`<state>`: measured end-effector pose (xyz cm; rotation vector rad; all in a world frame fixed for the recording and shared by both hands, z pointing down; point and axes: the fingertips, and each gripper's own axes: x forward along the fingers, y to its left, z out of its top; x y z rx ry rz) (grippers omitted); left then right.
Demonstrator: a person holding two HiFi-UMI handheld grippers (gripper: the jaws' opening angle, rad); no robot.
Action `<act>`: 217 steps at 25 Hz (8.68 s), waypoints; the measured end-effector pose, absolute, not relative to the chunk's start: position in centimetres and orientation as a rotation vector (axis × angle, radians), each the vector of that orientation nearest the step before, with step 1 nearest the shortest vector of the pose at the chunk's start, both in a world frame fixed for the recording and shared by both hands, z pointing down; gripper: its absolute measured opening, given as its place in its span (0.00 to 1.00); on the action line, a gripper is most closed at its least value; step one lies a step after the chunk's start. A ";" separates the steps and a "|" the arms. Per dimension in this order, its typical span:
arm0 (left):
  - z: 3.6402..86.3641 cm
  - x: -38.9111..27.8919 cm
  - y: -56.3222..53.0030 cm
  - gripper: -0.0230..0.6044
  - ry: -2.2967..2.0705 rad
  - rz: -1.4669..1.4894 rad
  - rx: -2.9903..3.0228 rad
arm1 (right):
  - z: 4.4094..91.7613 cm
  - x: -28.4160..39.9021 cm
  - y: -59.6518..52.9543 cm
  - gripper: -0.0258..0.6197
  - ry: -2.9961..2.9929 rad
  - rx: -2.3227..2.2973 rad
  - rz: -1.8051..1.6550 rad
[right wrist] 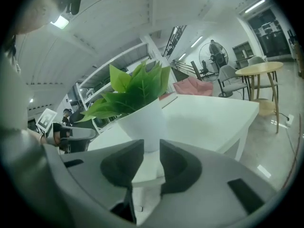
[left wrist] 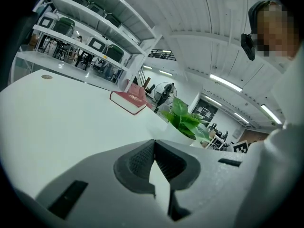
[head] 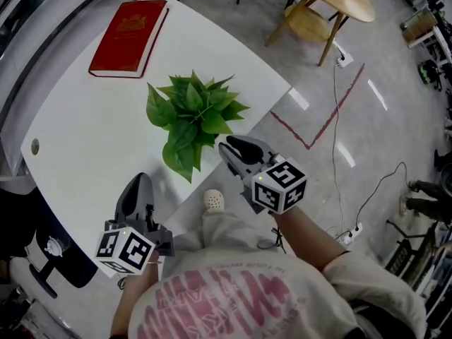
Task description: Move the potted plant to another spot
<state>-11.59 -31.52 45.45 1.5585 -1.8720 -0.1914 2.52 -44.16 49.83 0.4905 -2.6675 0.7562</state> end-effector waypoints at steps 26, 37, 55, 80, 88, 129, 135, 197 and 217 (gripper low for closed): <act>45.8 -12.5 -30.6 0.04 -1.880 -0.178 1.506 | 47.4 -3.1 -44.2 0.89 -2.762 0.350 0.521; 45.7 -13.1 -29.2 0.04 -1.915 -0.165 1.459 | 46.8 -5.2 -45.0 0.89 -2.801 0.313 0.357; 46.6 -14.0 -27.7 0.04 -1.954 -0.209 1.406 | 47.3 -6.5 -45.6 0.89 -2.803 0.292 0.364; 44.7 -13.7 -32.6 0.04 -1.997 -0.263 1.638 | 45.6 -5.8 -45.6 0.89 -2.860 0.401 0.334; 43.5 -13.7 -34.8 0.04 -2.009 -0.334 1.743 | 43.9 -6.0 -45.8 0.89 -2.918 0.432 0.279; 30.8 -23.7 -23.3 0.04 -2.339 -0.553 1.647 | 29.7 -18.4 -34.6 0.89 -3.115 0.016 0.110; 30.7 -26.1 -17.9 0.04 -2.432 -0.613 1.508 | 29.6 -21.6 -30.0 0.89 -3.110 -0.165 0.156; 38.2 -37.8 12.0 0.04 -2.092 -0.558 1.644 | 41.2 -28.3 -1.0 0.89 -2.864 0.335 0.248; 41.6 -32.7 12.4 0.04 -1.953 -0.535 1.717 | 46.6 -22.3 -1.3 0.89 -2.722 0.523 0.360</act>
